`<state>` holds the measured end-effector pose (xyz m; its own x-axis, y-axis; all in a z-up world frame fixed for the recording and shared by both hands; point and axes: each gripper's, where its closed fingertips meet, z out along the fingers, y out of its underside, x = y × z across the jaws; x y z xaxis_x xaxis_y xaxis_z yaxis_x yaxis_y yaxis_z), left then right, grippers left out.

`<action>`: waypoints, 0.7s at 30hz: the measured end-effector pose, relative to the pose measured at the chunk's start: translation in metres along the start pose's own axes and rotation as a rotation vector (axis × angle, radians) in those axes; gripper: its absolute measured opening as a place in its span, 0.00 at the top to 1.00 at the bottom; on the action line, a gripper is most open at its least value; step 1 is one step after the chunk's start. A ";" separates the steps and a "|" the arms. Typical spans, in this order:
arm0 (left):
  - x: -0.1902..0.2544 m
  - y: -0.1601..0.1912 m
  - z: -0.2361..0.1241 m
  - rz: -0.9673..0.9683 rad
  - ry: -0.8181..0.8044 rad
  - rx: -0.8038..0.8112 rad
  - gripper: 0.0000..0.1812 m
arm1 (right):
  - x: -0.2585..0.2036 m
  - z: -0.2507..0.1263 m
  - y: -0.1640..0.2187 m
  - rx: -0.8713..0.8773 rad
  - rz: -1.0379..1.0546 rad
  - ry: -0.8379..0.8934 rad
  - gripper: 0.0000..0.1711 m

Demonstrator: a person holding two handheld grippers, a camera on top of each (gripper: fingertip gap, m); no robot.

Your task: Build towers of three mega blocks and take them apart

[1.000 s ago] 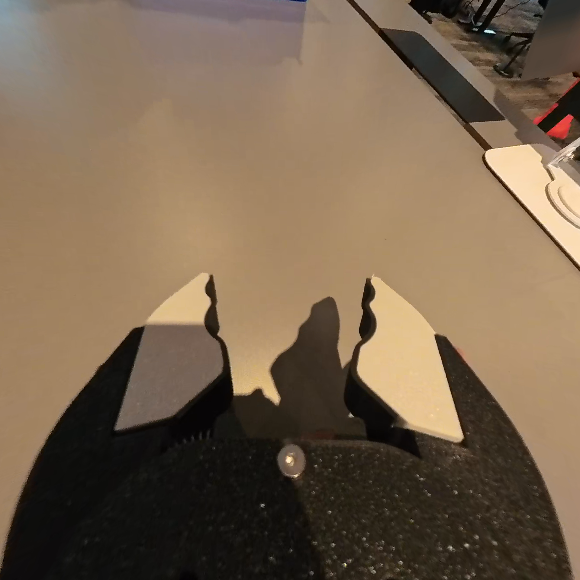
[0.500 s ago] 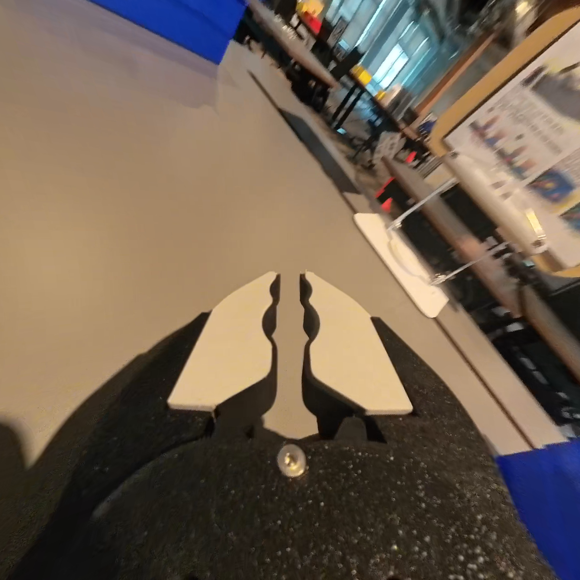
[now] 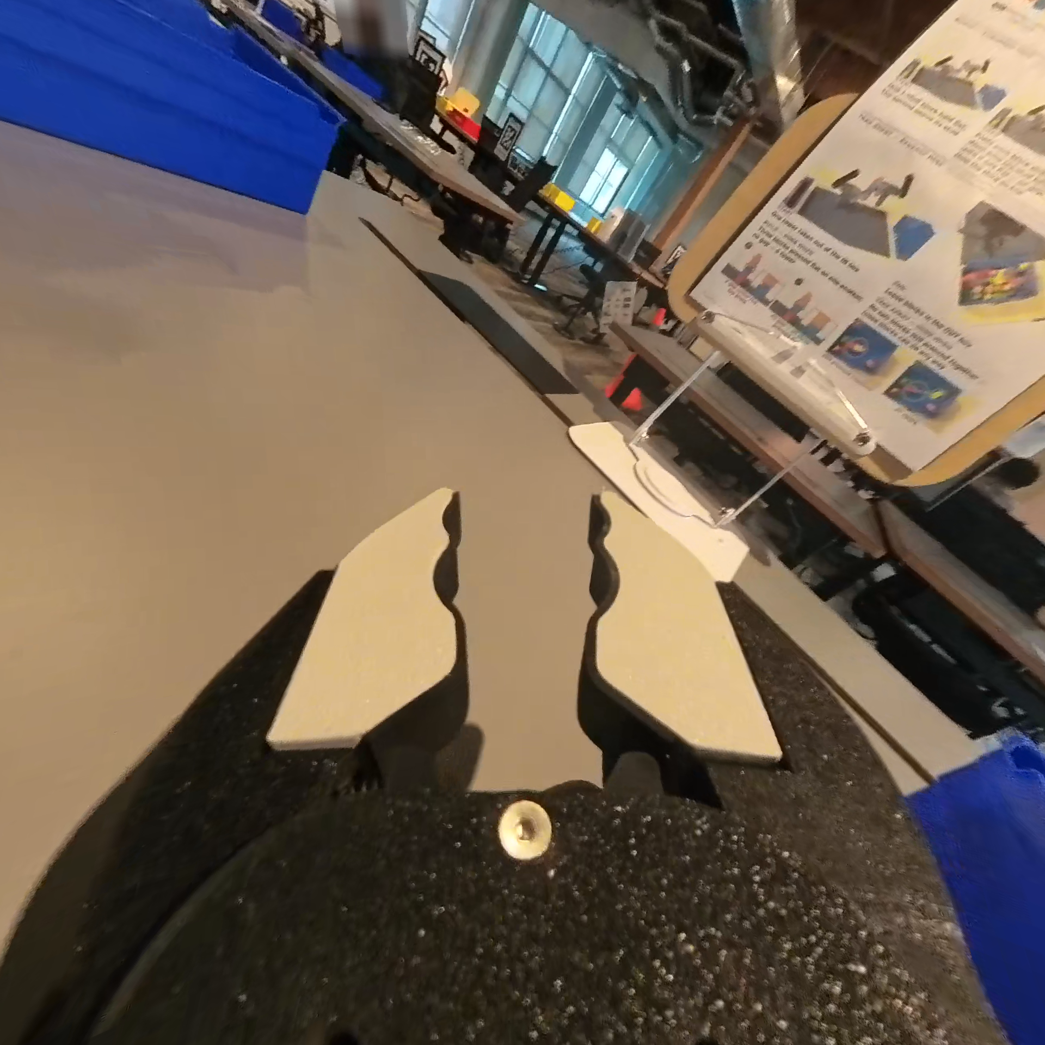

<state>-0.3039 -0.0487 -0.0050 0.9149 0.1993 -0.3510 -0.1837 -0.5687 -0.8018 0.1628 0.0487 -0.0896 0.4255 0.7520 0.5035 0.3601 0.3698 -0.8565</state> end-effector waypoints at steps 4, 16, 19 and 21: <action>0.074 -0.032 -0.022 0.039 0.226 0.149 0.80 | -0.009 0.005 0.005 -0.012 0.039 -0.065 0.77; 0.405 0.047 -0.040 0.499 1.115 -0.082 0.80 | -0.031 0.008 0.021 -0.059 0.037 -0.177 0.82; 0.428 0.066 -0.042 0.589 1.147 -0.140 0.79 | -0.032 0.008 0.020 -0.057 0.039 -0.186 0.82; 0.436 0.072 -0.042 0.614 1.151 -0.148 0.80 | -0.033 0.008 0.020 -0.058 0.044 -0.194 0.82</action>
<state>0.0971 -0.0360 -0.1954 0.4911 -0.8705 0.0322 -0.7039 -0.4183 -0.5741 0.1492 0.0356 -0.1246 0.2761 0.8598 0.4296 0.3945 0.3062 -0.8663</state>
